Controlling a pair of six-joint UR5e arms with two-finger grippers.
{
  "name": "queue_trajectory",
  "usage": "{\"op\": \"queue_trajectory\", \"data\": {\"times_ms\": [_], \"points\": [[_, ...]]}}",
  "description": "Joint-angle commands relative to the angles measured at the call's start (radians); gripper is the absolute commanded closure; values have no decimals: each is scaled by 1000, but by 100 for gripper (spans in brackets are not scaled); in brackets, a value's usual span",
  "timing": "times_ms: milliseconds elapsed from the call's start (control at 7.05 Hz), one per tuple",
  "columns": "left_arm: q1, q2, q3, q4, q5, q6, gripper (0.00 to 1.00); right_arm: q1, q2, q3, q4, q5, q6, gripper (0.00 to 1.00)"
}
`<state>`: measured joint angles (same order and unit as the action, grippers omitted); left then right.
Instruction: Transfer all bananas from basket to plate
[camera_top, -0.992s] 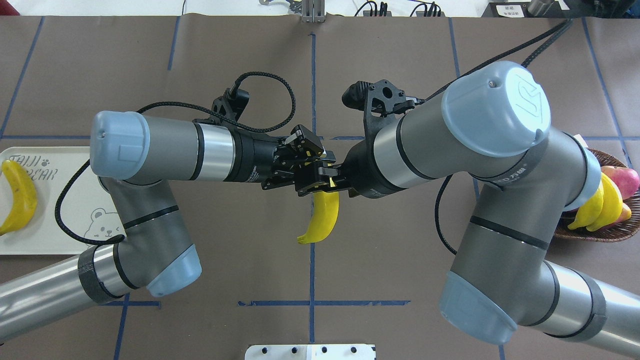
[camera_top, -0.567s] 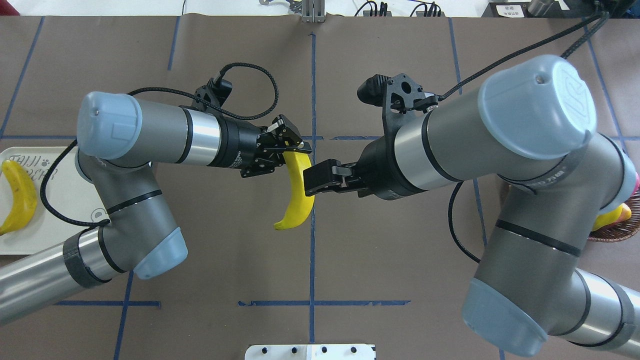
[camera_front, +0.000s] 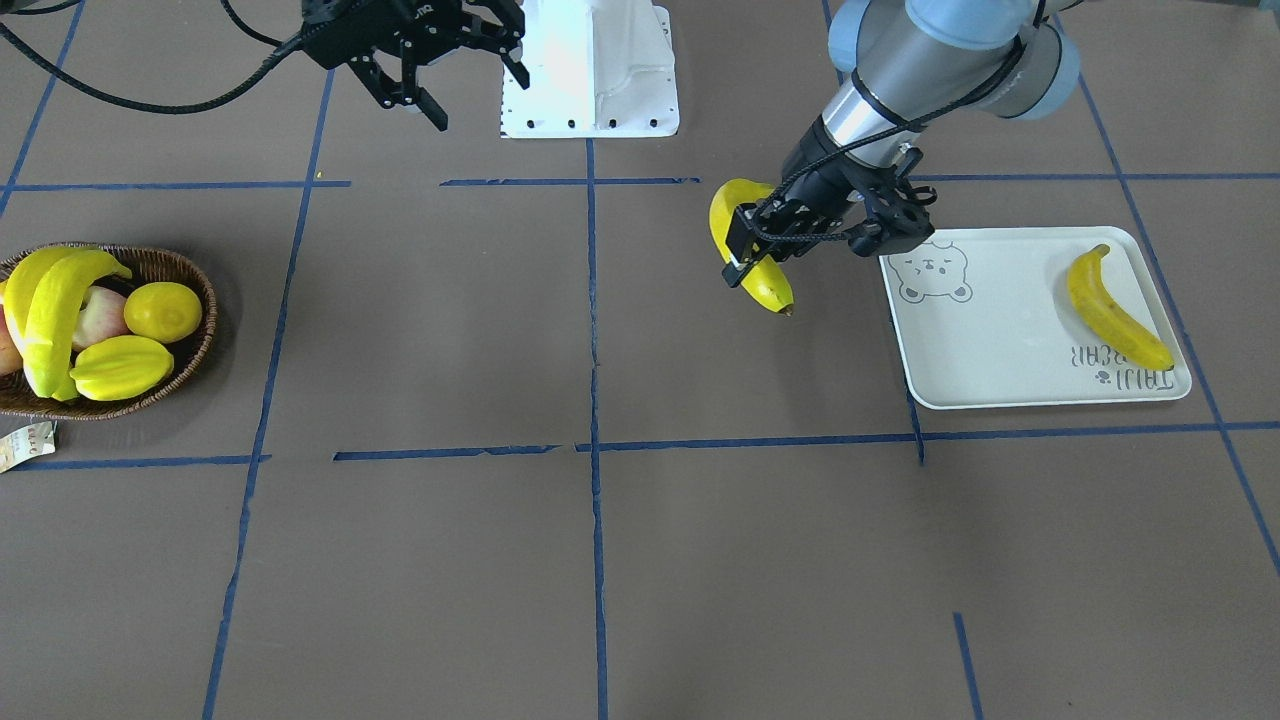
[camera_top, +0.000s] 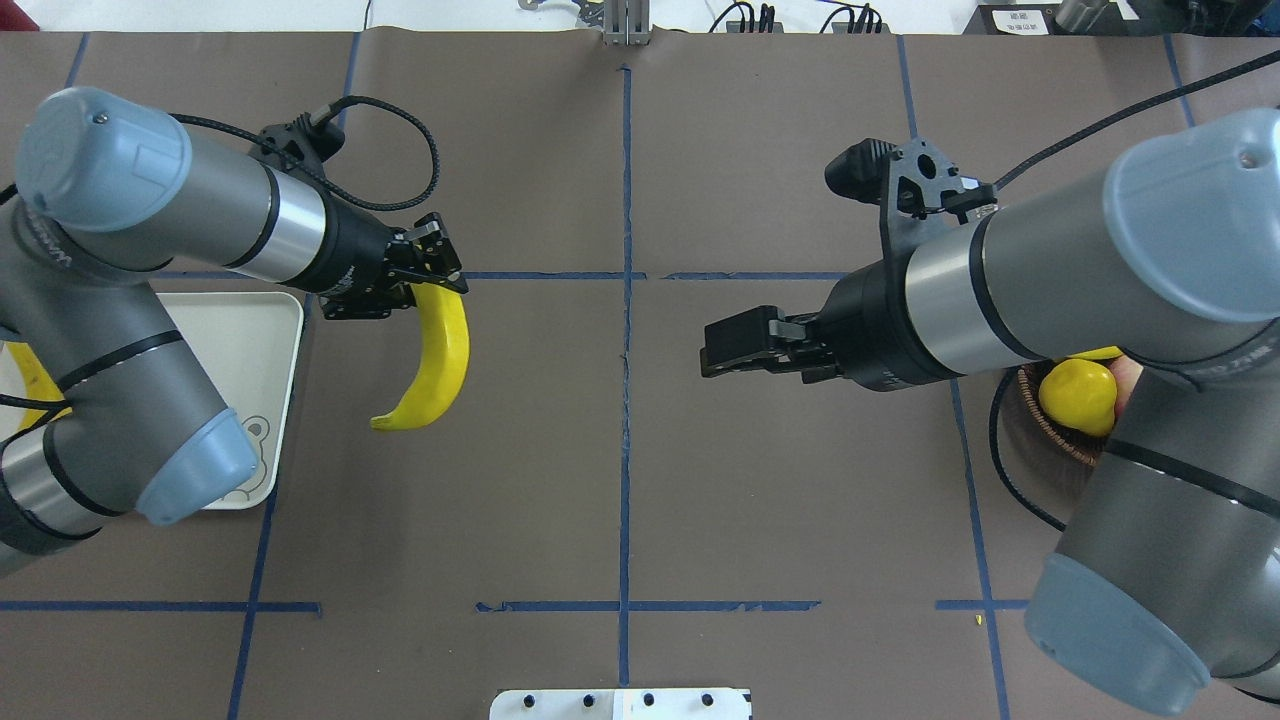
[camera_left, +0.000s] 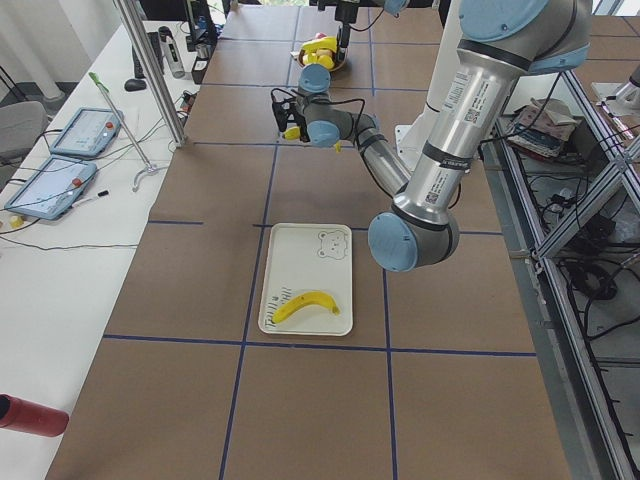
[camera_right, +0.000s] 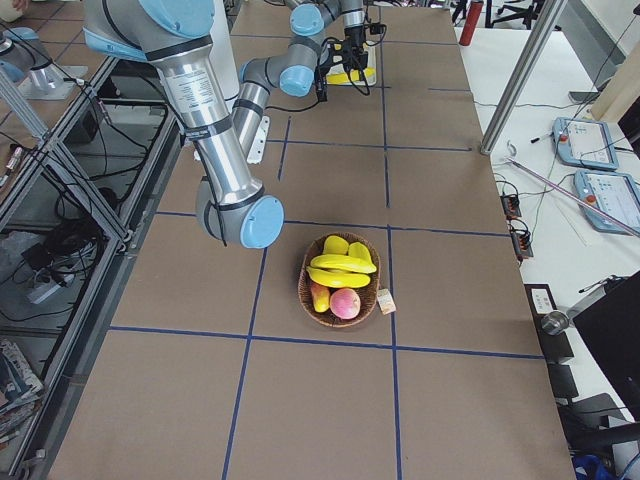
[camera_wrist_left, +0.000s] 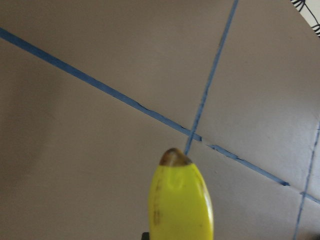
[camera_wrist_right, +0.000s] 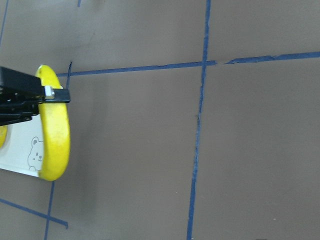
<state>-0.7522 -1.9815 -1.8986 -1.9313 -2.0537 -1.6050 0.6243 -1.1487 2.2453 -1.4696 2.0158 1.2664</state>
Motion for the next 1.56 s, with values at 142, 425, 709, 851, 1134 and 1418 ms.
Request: {"op": "queue_trajectory", "data": {"times_ms": [142,425,709,851,1134,1418], "points": [[-61,197,-28,150,4,228,100,28,-49,1,0,-9,-5,0],[-157,301,-17,152,3,287,100,26,-54,-9,0,-29,-5,0],[-193,325,82,143,3,356,100,25,-52,-16,0,-35,-5,0],[-193,325,135,137,1,356,100,25,-51,-18,0,-35,-5,0],[-194,325,194,138,13,355,100,23,-49,-16,0,-34,-4,0],[-193,325,251,120,38,359,100,23,-56,-16,0,-34,-4,0]]}}
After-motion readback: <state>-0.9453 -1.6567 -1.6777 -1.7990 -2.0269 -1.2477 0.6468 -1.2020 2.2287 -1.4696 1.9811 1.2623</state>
